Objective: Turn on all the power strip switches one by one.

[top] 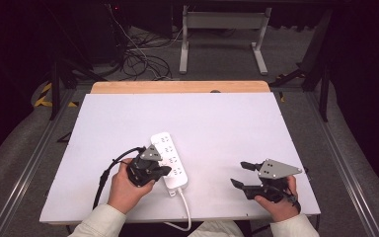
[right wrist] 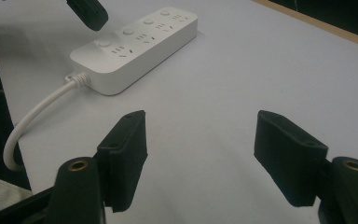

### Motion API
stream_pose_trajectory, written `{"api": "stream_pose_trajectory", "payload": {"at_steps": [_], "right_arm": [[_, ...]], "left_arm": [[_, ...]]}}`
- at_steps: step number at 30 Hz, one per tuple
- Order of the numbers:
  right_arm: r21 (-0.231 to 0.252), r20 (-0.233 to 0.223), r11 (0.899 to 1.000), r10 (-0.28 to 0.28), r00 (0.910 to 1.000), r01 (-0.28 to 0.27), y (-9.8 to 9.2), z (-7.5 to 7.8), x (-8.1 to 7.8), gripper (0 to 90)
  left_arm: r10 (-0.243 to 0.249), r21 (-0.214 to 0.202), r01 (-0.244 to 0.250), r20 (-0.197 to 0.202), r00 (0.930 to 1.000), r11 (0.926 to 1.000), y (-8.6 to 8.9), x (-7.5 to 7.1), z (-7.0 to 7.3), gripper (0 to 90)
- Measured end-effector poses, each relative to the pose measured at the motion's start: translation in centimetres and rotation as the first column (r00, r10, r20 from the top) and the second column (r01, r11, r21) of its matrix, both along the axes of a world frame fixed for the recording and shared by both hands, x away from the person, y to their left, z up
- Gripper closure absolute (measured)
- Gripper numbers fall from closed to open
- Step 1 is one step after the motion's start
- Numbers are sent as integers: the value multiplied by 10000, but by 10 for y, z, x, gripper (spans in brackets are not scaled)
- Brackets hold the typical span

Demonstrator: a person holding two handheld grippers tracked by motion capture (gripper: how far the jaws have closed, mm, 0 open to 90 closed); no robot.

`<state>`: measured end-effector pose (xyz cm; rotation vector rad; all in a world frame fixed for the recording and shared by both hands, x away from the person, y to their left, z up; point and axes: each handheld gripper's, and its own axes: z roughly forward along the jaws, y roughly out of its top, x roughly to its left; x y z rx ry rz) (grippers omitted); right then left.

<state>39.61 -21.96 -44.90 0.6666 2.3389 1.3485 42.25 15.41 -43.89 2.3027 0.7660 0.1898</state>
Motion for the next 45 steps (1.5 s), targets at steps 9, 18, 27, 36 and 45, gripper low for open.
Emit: {"api": "stream_pose_trajectory", "payload": {"at_steps": [9,18,27,36,45], "right_arm": [[4,-19,10000,34,10000,-34,0,0,0,355],[13,-31,10000,46,10000,-46,0,-1,0,355],[22,-37,10000,56,10000,-56,0,0,0,355],[-9,-34,10000,75,10000,-75,1,-1,0,355],[-54,-48,9999,87,10000,-87,2,-1,0,355]], "left_arm": [[21,554,-26,84,10000,9985,-6,1,-4,900],[-23,756,13,127,9999,9971,-9,3,-8,900],[-28,921,-1,317,9995,9957,-10,2,-9,900],[-27,976,6,219,9998,9952,-10,2,-10,900],[-52,1028,22,286,9996,9947,-11,2,-12,900]]}}
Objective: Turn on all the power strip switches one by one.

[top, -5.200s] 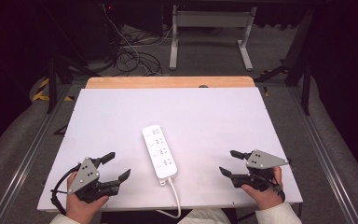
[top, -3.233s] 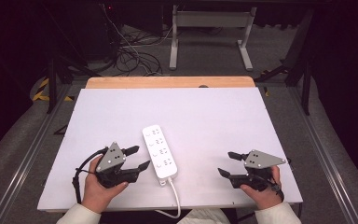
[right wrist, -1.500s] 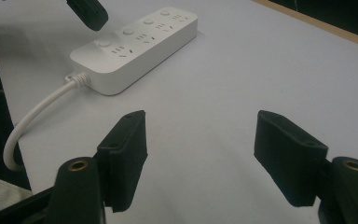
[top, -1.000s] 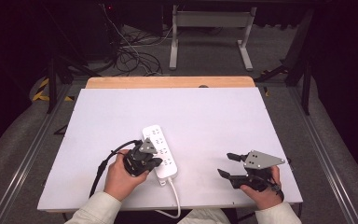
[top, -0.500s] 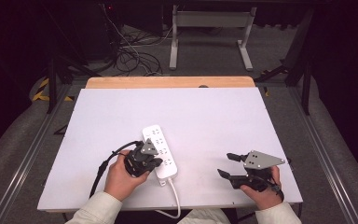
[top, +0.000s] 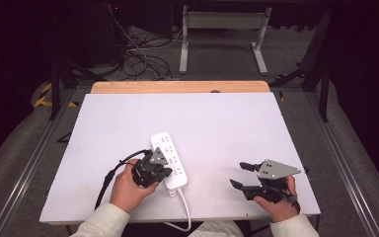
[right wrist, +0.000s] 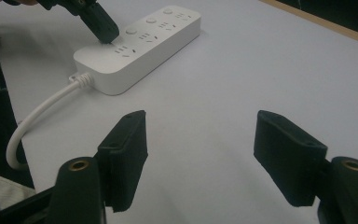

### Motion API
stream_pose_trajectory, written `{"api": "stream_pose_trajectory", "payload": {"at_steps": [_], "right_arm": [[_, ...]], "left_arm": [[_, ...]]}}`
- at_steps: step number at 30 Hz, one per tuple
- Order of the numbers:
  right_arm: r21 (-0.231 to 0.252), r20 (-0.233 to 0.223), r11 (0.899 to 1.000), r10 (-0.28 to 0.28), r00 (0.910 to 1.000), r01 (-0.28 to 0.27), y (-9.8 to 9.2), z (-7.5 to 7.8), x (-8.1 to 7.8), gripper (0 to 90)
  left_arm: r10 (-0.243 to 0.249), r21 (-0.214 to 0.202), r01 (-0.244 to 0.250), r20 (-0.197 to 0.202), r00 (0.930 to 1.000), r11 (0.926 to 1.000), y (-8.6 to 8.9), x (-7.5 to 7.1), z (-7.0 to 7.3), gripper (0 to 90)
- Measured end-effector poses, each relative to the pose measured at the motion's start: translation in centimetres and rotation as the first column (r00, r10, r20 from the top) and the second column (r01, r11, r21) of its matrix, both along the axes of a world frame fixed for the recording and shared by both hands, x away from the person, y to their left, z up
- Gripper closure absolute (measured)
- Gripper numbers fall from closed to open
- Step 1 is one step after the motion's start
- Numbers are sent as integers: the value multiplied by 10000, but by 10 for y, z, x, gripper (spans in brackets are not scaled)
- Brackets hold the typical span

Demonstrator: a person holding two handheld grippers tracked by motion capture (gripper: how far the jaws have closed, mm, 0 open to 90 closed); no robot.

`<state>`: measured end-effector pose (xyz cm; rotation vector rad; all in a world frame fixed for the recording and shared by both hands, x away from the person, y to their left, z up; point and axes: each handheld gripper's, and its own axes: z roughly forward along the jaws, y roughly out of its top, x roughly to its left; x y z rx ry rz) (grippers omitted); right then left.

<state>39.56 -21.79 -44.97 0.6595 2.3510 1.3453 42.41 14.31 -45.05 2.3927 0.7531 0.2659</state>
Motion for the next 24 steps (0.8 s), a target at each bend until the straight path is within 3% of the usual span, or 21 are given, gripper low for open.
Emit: {"api": "stream_pose_trajectory", "payload": {"at_steps": [19,21,24], "right_arm": [[-4,10,10000,10,10000,-10,0,0,0,355],[-1,12,10000,14,10000,-14,0,0,0,355],[-5,13,10000,13,10000,-13,0,0,0,355]], "left_arm": [[78,314,-86,256,9996,9995,-4,-4,-1,900],[148,380,-161,346,9993,9991,-5,-5,-1,900],[318,375,-349,802,9963,9987,-5,-10,0,900]]}}
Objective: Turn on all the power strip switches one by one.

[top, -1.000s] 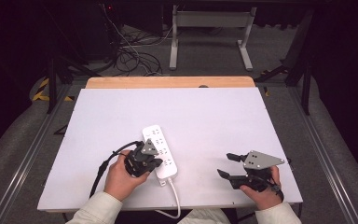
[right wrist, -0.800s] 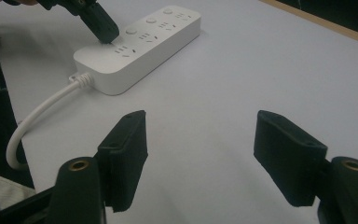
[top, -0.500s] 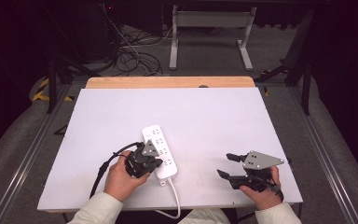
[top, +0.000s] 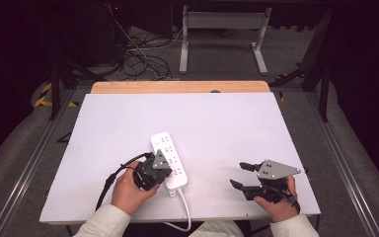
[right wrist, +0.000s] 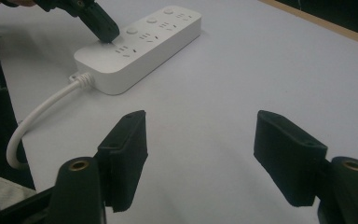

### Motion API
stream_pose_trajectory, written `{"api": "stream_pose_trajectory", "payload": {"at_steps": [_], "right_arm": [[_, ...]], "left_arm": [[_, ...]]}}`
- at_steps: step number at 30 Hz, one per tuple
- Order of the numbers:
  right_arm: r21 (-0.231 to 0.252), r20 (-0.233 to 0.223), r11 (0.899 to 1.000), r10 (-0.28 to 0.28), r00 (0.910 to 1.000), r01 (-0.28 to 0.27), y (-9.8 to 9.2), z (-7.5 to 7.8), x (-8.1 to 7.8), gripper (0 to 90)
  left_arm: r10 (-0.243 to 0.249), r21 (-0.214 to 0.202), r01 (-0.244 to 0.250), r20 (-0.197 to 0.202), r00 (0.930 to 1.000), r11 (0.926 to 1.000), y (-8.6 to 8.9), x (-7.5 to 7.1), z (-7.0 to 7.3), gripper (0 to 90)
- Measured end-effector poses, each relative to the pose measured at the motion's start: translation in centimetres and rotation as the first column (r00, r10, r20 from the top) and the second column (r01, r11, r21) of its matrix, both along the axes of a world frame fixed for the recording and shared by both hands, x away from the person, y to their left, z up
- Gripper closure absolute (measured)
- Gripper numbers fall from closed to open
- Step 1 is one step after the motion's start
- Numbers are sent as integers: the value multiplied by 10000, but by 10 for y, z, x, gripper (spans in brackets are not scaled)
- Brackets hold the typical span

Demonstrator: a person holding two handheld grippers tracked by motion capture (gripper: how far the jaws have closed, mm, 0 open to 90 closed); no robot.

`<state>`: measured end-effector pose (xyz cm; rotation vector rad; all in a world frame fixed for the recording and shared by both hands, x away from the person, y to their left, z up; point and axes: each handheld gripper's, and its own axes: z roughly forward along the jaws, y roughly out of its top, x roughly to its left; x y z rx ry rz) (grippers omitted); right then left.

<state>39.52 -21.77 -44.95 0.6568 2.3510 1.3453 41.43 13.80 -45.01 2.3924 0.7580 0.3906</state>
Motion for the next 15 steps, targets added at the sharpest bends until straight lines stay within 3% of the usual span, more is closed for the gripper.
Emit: {"api": "stream_pose_trajectory", "payload": {"at_steps": [3,7,15], "right_arm": [[33,12,10000,-61,10000,61,-1,0,0,355],[-4,-5,10000,-23,10000,23,-1,-1,1,355],[-3,8,10000,-10,10000,10,-1,0,1,355]], "left_arm": [[50,-329,-41,277,9996,9994,0,-3,9,900],[-24,-585,43,324,9995,9983,0,-5,17,900],[-20,-771,37,217,9998,9970,5,-1,20,900]]}}
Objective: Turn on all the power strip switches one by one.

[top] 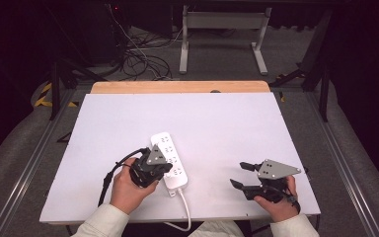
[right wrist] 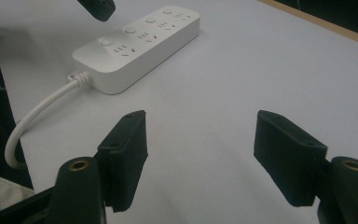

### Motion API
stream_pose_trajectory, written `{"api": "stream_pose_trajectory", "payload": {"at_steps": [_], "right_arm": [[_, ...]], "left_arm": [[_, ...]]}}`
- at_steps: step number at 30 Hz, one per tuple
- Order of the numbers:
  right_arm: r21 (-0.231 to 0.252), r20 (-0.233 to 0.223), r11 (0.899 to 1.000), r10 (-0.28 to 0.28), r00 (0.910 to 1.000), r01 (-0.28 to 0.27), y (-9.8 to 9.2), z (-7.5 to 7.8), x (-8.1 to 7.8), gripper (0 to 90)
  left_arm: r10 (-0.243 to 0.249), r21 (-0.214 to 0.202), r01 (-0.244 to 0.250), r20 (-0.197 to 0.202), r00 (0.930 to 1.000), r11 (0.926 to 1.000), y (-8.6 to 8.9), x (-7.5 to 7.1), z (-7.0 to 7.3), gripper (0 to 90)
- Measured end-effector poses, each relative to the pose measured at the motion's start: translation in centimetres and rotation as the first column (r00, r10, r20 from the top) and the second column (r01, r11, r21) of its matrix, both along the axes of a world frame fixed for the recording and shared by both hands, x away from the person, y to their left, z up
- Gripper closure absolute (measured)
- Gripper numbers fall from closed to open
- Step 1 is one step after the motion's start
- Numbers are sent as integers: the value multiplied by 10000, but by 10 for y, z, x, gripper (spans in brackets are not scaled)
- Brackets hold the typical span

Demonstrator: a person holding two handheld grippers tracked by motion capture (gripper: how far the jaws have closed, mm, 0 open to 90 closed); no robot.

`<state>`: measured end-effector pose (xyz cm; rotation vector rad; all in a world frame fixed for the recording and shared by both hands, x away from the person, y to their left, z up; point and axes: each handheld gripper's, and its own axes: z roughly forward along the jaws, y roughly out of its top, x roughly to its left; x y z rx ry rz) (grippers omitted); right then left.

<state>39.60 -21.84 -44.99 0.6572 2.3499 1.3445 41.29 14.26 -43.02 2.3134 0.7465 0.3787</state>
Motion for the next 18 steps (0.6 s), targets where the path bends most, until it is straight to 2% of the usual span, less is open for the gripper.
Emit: {"api": "stream_pose_trajectory", "payload": {"at_steps": [9,18], "right_arm": [[15,-20,10000,-19,10000,19,0,0,0,355],[24,-35,10000,-13,10000,13,0,0,0,355]], "left_arm": [[40,-46,-40,138,9999,10000,1,1,5,900],[435,-90,-433,169,9989,9990,7,15,6,900]]}}
